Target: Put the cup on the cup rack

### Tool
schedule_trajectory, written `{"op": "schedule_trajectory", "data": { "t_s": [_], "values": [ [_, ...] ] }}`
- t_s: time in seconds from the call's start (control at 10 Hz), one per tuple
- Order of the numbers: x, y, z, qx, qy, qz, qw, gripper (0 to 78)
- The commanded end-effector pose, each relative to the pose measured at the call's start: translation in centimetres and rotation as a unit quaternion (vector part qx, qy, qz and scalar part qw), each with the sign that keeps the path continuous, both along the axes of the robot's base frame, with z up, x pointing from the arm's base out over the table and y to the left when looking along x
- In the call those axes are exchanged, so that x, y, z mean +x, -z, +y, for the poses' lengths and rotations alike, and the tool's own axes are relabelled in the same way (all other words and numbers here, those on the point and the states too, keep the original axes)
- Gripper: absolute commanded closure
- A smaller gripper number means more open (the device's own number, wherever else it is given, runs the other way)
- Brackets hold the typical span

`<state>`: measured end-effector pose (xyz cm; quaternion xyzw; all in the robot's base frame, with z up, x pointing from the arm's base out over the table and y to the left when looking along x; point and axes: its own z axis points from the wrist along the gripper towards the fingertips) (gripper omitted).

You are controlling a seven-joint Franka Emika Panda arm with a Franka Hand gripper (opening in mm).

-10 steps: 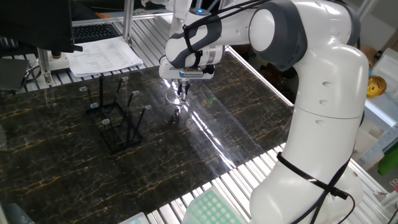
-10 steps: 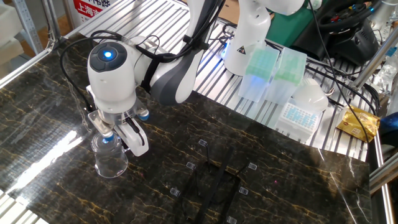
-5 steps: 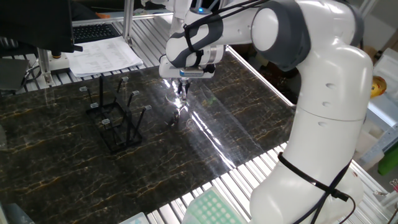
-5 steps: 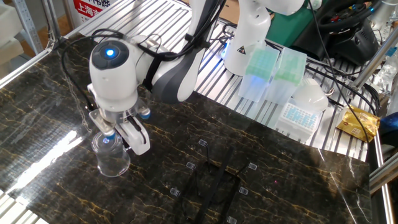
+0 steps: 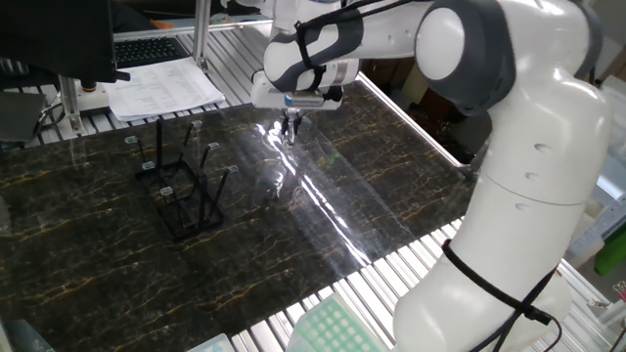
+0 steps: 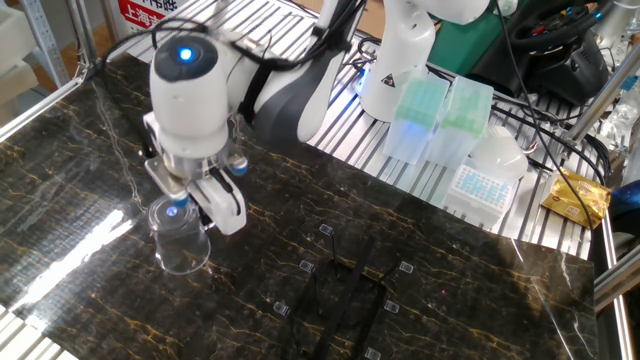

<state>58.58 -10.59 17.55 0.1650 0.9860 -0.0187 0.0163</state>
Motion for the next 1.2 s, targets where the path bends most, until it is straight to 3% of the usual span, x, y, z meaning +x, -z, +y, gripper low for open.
{"op": "schedule_trajectory", "data": {
  "t_s": [0.1, 0.2, 0.5, 0.9, 1.2],
  "values": [
    [-1.0, -4.5, 2.5, 0.007, 0.009, -0.008, 0.9999, 76.4],
    [-1.6, -7.0, 4.3, 0.005, 0.001, -0.006, 1.0, 76.4],
    [-2.8, -9.2, 6.4, 0.007, 0.0, -0.002, 1.0, 76.4],
    [-4.3, -10.5, 8.0, 0.018, 0.002, -0.007, 0.9998, 76.4],
    [-4.4, -10.6, 8.1, 0.014, -0.002, 0.0, 0.9999, 76.4]
  ]
}}
